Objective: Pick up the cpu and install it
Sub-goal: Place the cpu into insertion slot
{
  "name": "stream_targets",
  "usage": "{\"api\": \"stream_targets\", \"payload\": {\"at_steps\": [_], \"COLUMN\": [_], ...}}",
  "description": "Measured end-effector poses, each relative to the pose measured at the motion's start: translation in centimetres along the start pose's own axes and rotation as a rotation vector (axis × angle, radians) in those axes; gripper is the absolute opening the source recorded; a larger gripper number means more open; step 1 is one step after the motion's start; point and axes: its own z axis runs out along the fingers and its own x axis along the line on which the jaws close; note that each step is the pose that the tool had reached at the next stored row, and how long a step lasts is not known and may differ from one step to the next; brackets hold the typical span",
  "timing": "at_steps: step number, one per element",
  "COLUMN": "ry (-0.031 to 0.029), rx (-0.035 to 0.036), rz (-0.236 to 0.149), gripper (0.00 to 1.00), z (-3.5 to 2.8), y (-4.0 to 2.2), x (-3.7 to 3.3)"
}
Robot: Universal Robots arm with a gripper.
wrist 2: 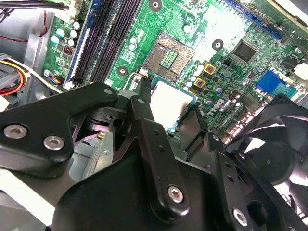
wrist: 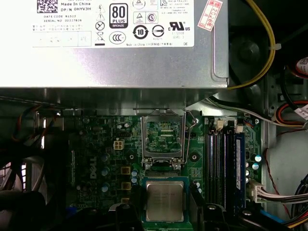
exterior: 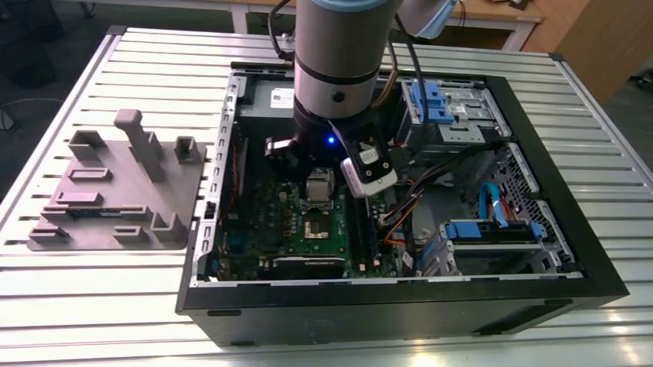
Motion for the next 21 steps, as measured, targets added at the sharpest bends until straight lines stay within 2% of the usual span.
{"api": "stream_targets", "payload": {"at_steps": [4, 9, 11, 12, 13, 14, 21], "ry": [-0.0003, -0.0002, -0.0002, -0.0003, -0.0004, -0.0006, -0.0006], "rx": [0.0002, 0.0022, 0.01, 0.0178, 0.0285, 0.0341, 0.0345], "rz": [0.0, 0.0, 0.0, 0.0, 0.0, 0.0, 0.0], "gripper": [0.47, 0.47, 0.47, 0.47, 0.47, 0.47, 0.47], "z": [0.1, 0.94, 1.07, 1.1, 1.12, 1.22, 2.49], "y": [0.0, -0.09, -0.18, -0.21, -0.21, -0.22, -0.26], "x": [-0.01, 0.0, -0.01, -0.02, -0.02, -0.03, -0.04]}}
